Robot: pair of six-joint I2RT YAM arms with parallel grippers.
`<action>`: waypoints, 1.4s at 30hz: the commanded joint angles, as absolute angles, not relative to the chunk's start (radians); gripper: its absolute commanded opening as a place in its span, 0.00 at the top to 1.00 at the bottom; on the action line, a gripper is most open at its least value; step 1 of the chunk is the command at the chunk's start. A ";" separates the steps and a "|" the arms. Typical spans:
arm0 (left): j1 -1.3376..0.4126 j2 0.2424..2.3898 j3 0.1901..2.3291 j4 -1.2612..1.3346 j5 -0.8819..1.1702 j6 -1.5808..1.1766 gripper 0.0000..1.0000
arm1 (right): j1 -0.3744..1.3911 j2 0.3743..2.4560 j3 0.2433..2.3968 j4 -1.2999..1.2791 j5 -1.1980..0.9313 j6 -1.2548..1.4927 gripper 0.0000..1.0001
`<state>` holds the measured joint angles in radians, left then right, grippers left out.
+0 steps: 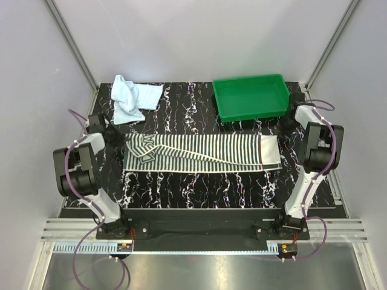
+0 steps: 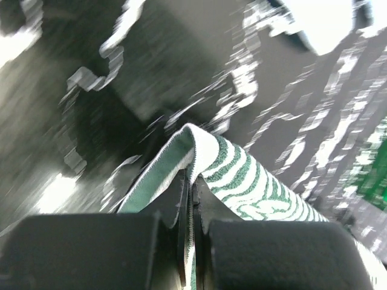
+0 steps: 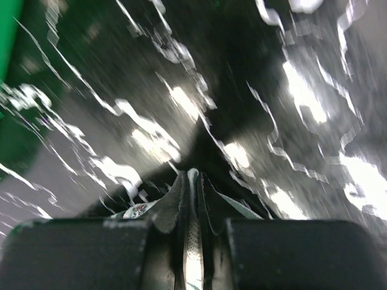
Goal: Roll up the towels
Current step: Fold the towel
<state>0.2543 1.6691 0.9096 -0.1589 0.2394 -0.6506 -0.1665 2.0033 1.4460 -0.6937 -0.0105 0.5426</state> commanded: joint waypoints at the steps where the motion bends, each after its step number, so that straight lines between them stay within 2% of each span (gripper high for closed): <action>1: 0.261 1.719 0.995 -0.054 0.337 -0.623 1.00 | -0.179 2.065 1.543 -0.736 0.057 0.545 1.00; 2: 0.256 1.732 1.002 -0.055 0.350 -0.624 1.00 | -0.179 2.077 1.557 -0.735 0.045 0.543 0.98; 4: 0.255 1.744 0.994 -0.069 0.359 -0.623 0.89 | -0.178 2.109 1.591 -0.742 0.040 0.528 0.62; 5: 0.252 1.738 0.985 -0.080 0.351 -0.618 0.75 | -0.179 2.111 1.598 -0.750 0.040 0.520 0.42; 6: 0.252 1.721 0.977 -0.103 0.330 -0.612 0.57 | -0.179 2.102 1.597 -0.755 0.055 0.517 0.26; 7: 0.252 1.706 0.957 -0.113 0.316 -0.608 0.48 | -0.179 2.089 1.591 -0.756 0.069 0.515 0.16; 9: 0.241 1.651 0.934 -0.135 0.273 -0.604 0.34 | -0.184 2.041 1.562 -0.752 0.110 0.512 0.07; 11: 0.232 1.611 0.920 -0.167 0.224 -0.583 0.26 | -0.186 2.008 1.546 -0.764 0.146 0.508 0.05; 13: 0.206 1.544 0.928 -0.207 0.177 -0.563 0.26 | -0.187 1.953 1.539 -0.784 0.179 0.505 0.04; 17: 0.155 1.408 0.939 -0.362 0.019 -0.523 0.34 | -0.187 1.852 1.491 -0.808 0.199 0.491 0.04; 23: 0.106 1.260 0.841 -0.411 -0.009 -0.526 0.35 | -0.187 1.703 1.361 -0.781 0.129 0.492 0.03; 28: 0.101 1.264 0.802 -0.430 -0.009 -0.546 0.36 | -0.187 1.648 1.290 -0.747 0.051 0.482 0.04; 37: 0.081 1.311 0.709 -0.328 0.043 -0.569 0.41 | -0.187 1.675 1.256 -0.727 0.002 0.468 0.06; 40: 0.068 1.348 0.690 -0.276 0.074 -0.580 0.50 | -0.187 1.681 1.259 -0.727 0.003 0.465 0.06; 42: 0.052 1.368 0.695 -0.261 0.058 -0.578 0.60 | -0.187 1.683 1.258 -0.724 0.003 0.463 0.06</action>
<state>0.0711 1.3430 0.6937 -0.3504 0.0418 -0.5739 -0.1837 1.6745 1.2522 -0.7490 0.0174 0.4820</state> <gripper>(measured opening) 0.427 0.938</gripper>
